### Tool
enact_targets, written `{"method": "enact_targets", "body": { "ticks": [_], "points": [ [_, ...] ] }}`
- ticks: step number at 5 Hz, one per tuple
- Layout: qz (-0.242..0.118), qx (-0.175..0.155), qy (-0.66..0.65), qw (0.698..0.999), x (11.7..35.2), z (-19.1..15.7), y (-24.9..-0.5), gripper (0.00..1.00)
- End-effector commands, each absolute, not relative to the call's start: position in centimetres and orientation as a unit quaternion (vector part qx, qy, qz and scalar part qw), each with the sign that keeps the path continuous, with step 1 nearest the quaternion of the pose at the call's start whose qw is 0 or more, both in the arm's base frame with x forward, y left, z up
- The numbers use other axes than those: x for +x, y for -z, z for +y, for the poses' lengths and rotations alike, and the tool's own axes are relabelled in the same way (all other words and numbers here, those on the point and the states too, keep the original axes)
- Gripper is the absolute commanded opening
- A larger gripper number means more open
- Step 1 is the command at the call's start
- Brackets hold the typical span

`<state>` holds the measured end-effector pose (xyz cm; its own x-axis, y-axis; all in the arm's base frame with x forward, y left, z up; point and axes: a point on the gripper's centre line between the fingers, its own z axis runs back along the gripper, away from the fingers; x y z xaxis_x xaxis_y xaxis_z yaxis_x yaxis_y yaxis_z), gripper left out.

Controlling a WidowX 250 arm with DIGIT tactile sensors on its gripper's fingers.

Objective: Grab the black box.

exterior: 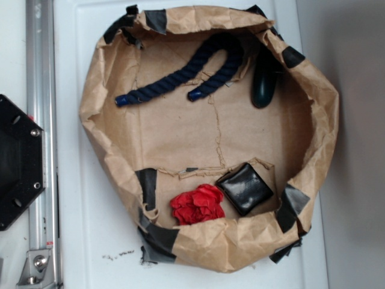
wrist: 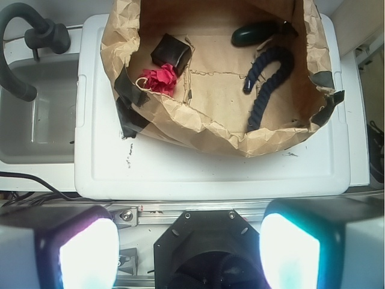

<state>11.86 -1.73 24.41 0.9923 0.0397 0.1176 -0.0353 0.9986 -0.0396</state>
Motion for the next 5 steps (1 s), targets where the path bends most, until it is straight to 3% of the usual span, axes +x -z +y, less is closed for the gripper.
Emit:
{"method": "enact_targets", "body": {
  "ticks": [1, 2, 3, 4, 5],
  "points": [
    [-0.059, -0.019, -0.019, 0.998, 11.9, -1.7, -24.4, 1.0],
    [-0.09, 0.032, -0.031, 0.995, 16.5, 0.2, -23.7, 1.0],
    [-0.091, 0.083, -0.05, 0.991, 21.4, 1.7, -21.0, 1.0],
    [-0.098, 0.079, 0.043, 0.991, 26.6, 0.9, -18.0, 1.0],
    [-0.127, 0.081, 0.114, 0.982, 27.7, 2.3, -15.8, 1.0]
  ]
}}
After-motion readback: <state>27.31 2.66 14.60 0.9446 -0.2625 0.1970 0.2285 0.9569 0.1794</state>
